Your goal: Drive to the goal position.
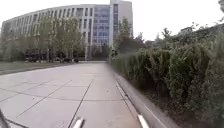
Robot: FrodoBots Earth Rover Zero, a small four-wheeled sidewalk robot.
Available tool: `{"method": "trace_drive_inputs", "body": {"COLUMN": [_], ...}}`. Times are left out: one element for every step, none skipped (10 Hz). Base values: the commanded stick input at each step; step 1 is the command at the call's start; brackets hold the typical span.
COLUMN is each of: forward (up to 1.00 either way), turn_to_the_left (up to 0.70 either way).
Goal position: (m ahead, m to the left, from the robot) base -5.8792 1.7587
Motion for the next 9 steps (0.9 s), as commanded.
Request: {"method": "trace_drive_inputs", "body": {"forward": [0.03, 0.02, 0.0, 0.0, 0.04, 0.03, 0.02, 0.0, 0.0], "turn_to_the_left": [0.0, 0.0, 0.0, 0.0, 0.0, 0.0, 0.0, 0.0, 0.0]}}
